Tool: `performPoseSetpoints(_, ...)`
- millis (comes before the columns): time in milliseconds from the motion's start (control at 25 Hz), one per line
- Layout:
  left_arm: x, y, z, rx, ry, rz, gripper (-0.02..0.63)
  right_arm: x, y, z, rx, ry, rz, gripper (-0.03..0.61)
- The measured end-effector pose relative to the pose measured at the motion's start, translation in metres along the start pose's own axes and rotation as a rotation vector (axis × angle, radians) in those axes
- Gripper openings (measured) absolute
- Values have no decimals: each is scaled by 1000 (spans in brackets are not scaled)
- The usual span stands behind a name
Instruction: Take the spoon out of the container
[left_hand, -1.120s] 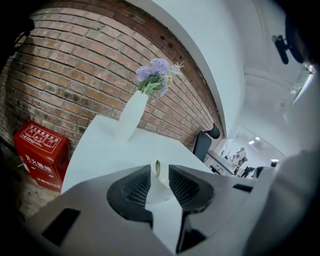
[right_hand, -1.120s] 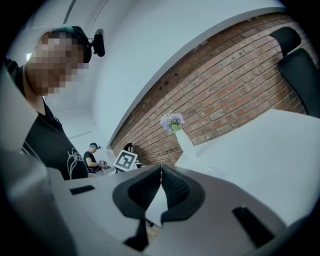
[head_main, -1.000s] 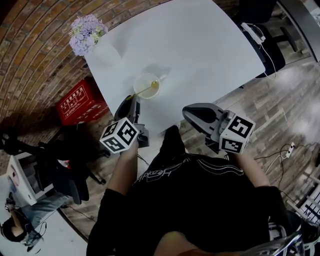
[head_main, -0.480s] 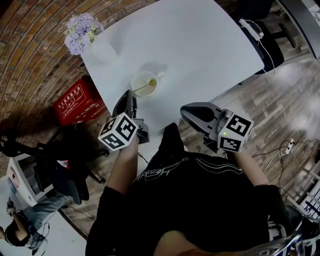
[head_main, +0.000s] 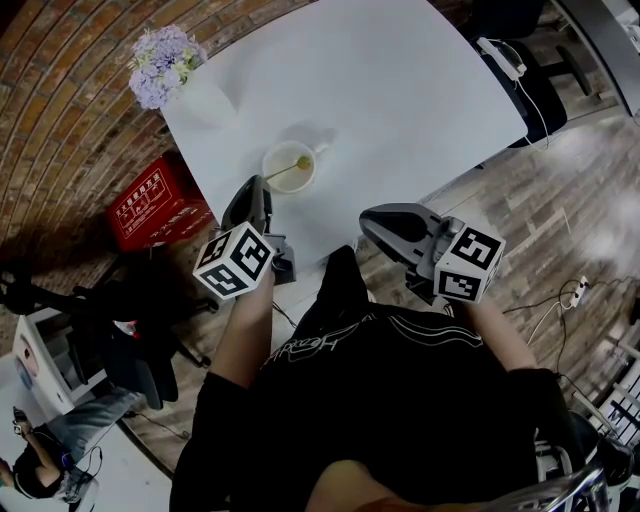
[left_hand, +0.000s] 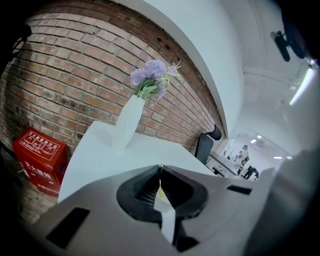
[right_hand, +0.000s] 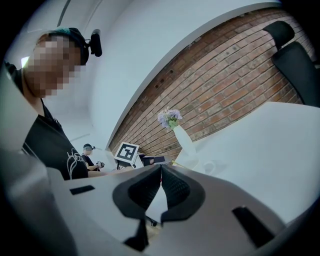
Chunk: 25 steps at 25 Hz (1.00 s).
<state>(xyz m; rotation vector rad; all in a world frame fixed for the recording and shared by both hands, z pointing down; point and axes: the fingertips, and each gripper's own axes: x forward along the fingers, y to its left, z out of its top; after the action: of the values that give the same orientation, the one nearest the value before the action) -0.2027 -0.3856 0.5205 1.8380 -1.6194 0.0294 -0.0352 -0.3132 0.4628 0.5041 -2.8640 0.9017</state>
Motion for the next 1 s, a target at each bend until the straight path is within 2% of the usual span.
performPoseSetpoints(200,-7,-5,9,65,-5,0,6,0,2,0,18,-4,-1,-3)
performPoseSetpoints(600,-50,-24,36,108,-85,-30,6,-13,21,5,-2,-38,-6,-3)
performPoseSetpoints(1000,-127,-76,44,117,-159,-126,6,-51,57,20,-58,-116,-19,-3)
